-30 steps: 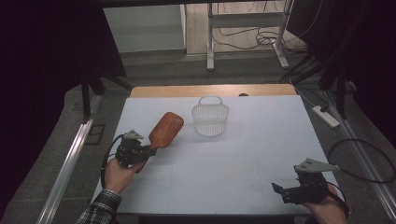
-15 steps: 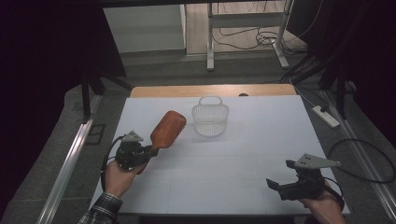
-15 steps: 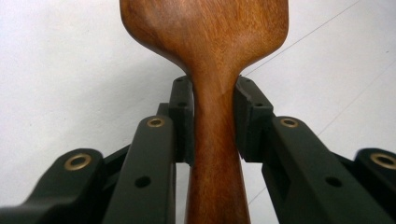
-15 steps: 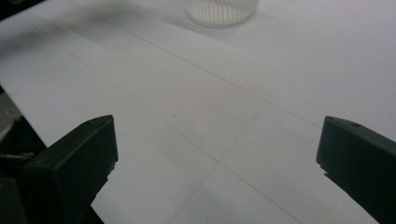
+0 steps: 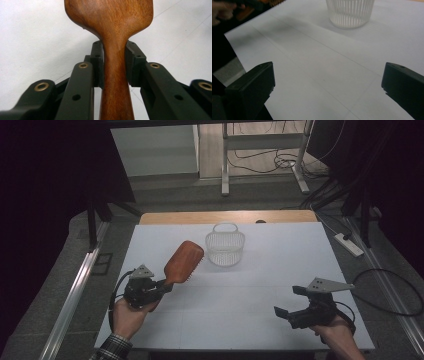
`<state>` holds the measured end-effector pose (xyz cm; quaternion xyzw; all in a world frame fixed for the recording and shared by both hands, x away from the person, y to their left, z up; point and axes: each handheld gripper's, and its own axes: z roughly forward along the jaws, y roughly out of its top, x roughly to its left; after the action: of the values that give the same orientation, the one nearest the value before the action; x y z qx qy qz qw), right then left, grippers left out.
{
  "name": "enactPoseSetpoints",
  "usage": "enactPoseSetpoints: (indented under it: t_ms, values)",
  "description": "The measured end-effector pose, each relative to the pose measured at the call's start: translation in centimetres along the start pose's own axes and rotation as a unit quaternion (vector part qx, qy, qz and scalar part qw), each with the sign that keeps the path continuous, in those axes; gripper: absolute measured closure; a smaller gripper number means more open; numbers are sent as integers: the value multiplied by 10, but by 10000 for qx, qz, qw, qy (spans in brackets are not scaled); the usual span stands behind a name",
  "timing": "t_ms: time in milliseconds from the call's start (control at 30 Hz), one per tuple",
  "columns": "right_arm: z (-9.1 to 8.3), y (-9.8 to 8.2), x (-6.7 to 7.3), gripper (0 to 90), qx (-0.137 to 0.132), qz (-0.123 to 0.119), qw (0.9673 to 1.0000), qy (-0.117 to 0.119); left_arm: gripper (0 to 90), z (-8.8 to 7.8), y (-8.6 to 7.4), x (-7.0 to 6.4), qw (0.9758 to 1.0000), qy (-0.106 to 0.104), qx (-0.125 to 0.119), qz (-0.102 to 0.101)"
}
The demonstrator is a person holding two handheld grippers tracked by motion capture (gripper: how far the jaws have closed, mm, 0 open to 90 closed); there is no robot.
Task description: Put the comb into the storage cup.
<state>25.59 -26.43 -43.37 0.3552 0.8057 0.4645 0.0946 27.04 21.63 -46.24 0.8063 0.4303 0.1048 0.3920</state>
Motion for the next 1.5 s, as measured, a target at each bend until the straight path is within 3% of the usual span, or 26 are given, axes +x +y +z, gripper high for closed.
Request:
enactPoseSetpoints:
  t_ms: [67, 400, 533, 800, 1267, 1500]
  values:
    - [3, 6, 1, 0, -108, 110, 9998, 105, 712, -2, -1, -4, 10000, -32, -45, 22]
    - [21, 18, 4, 0, -118, 121, 9994, 300, 712, -2, 1, -19, 9996, -199, -163, 135]
    - [28, 24, 5, 0, -145, 176, 9986, 481, 711, 0, 3, -22, 9994, -255, -173, 177]
    - [42, 33, 10, 0, -117, 97, 9988, 469, 711, 2, 7, -26, 9988, -360, -250, 230]
    - [64, 52, 20, 0, -200, 227, 9960, 837, 711, 5, 15, -36, 9967, -552, -489, 350]
    - [74, 59, 23, 0, -188, 236, 9954, 909, 712, 7, 19, -41, 9955, -650, -552, 424]
